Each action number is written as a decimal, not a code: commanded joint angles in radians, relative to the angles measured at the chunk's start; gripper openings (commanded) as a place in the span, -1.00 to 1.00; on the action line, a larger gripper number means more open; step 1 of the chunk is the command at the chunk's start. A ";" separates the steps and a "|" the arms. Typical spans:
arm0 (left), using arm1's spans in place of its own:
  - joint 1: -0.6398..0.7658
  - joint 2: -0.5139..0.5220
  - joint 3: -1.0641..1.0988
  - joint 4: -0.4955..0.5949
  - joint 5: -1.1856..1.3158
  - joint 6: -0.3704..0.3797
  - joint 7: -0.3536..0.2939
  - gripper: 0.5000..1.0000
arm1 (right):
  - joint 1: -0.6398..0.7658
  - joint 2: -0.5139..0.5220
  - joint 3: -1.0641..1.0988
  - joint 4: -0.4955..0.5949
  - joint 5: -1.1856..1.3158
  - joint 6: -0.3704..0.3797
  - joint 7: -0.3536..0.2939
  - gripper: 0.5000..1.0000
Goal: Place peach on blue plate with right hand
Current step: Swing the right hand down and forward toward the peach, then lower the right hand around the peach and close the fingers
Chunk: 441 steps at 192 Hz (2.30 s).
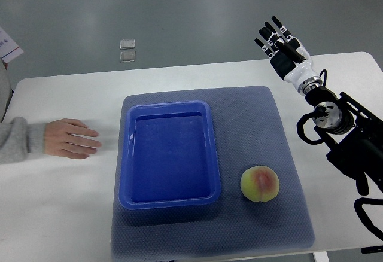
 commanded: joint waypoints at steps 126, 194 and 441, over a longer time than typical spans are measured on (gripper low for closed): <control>-0.006 0.000 0.003 -0.023 0.000 -0.006 0.005 1.00 | 0.045 -0.204 -0.201 0.184 -0.492 0.088 -0.007 0.73; -0.015 0.000 0.005 -0.035 0.000 -0.006 0.012 1.00 | 0.398 -0.489 -0.747 0.405 -0.775 0.268 -0.050 0.73; -0.032 0.000 0.003 -0.065 0.000 -0.008 0.012 1.00 | 0.559 -0.701 -1.259 0.954 -0.696 0.064 -0.270 0.71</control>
